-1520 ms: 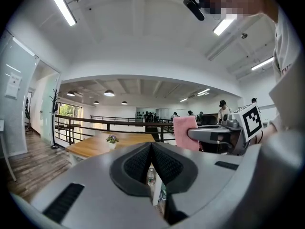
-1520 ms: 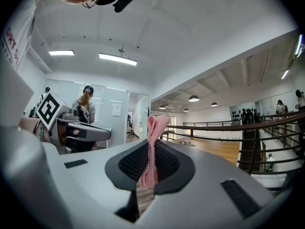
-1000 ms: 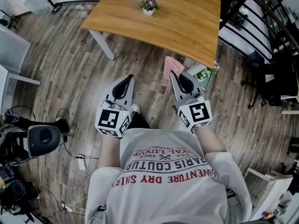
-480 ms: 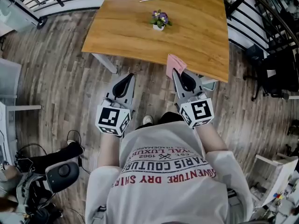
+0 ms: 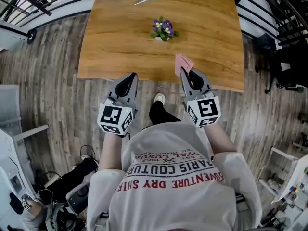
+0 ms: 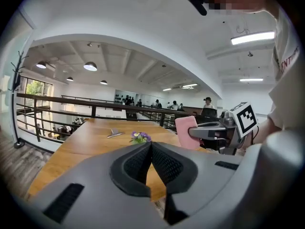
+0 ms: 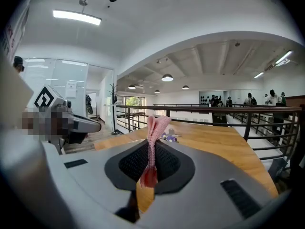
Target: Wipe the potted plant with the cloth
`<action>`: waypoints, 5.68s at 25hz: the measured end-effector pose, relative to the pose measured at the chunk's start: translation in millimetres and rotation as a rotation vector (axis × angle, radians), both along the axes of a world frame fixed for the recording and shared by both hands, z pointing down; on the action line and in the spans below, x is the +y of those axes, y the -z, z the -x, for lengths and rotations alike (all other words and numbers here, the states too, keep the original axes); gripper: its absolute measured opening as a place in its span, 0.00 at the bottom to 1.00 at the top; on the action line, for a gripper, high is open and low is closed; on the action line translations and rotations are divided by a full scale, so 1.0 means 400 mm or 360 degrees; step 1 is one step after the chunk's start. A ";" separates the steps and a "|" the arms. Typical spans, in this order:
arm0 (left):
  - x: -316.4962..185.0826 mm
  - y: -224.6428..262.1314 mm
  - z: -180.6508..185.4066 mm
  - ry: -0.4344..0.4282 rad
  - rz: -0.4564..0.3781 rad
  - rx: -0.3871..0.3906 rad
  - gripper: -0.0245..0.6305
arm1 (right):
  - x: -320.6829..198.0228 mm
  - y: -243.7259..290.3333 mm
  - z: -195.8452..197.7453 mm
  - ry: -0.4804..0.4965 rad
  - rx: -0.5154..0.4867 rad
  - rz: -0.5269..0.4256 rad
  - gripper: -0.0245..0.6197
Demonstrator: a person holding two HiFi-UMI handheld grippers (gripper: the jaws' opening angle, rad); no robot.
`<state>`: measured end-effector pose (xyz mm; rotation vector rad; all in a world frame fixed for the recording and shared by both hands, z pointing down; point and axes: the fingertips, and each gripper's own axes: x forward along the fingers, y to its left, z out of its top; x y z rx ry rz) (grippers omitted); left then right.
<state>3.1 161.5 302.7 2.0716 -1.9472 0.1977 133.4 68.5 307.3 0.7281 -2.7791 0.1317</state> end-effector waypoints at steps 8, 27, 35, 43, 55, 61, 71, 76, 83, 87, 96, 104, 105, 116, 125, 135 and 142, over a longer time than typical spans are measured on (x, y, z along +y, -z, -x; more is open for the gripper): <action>-0.205 -0.117 0.135 -0.0174 0.0157 0.0078 0.06 | -0.152 -0.156 0.080 -0.0177 0.0178 0.0136 0.10; -0.540 -0.364 0.168 -0.0330 0.0628 0.0715 0.22 | -0.262 -0.369 0.121 -0.0425 0.0348 0.0309 0.10; -0.555 -0.396 0.134 -0.0421 0.0729 0.0724 0.25 | -0.280 -0.381 0.134 -0.0417 0.0340 0.0331 0.10; -0.553 -0.406 0.110 -0.0458 0.0801 0.0691 0.14 | -0.297 -0.398 0.129 -0.0412 0.0363 0.0331 0.10; -0.558 -0.405 0.119 -0.0466 0.0840 0.0665 0.10 | -0.372 -0.434 0.218 -0.0313 0.0351 0.0327 0.10; -0.557 -0.403 0.111 -0.0435 0.0829 0.0695 0.10 | -0.354 -0.451 0.260 -0.0191 0.0347 0.0337 0.10; -0.556 -0.406 0.110 -0.0362 0.0783 0.0744 0.08 | -0.280 -0.479 0.254 -0.0076 0.0404 0.0321 0.10; -0.550 -0.401 0.103 -0.0324 0.0778 0.0781 0.08 | -0.251 -0.466 0.247 -0.0137 0.0387 0.0385 0.10; -0.551 -0.408 0.108 -0.0235 0.0779 0.0836 0.08 | -0.217 -0.474 0.260 -0.0276 0.0369 0.0494 0.10; -0.543 -0.409 0.107 -0.0175 0.0773 0.0881 0.08 | -0.207 -0.475 0.264 -0.0330 0.0362 0.0540 0.10; -0.526 -0.403 0.080 -0.0169 0.0801 0.0962 0.09 | -0.208 -0.459 0.304 -0.0396 0.0318 0.0587 0.10; -0.531 -0.404 0.081 -0.0223 0.0821 0.0983 0.09 | -0.178 -0.434 0.352 -0.0191 0.0233 0.0574 0.11; -0.532 -0.405 0.082 -0.0233 0.0824 0.0976 0.09 | -0.176 -0.435 0.343 -0.0180 0.0245 0.0569 0.10; -0.550 -0.418 0.093 -0.0407 0.0848 0.0864 0.09 | -0.243 -0.454 0.091 -0.0514 0.0448 0.0522 0.10; -0.547 -0.413 0.087 -0.0527 0.0897 0.0745 0.09 | -0.382 -0.394 0.128 -0.0177 0.0484 0.0344 0.11; -0.555 -0.415 0.088 -0.0549 0.0876 0.0804 0.09 | -0.439 -0.421 0.243 0.0681 0.0535 0.0306 0.10; -0.566 -0.402 0.090 -0.0602 0.0884 0.0755 0.09 | -0.442 -0.419 0.317 0.1197 0.0610 0.0214 0.10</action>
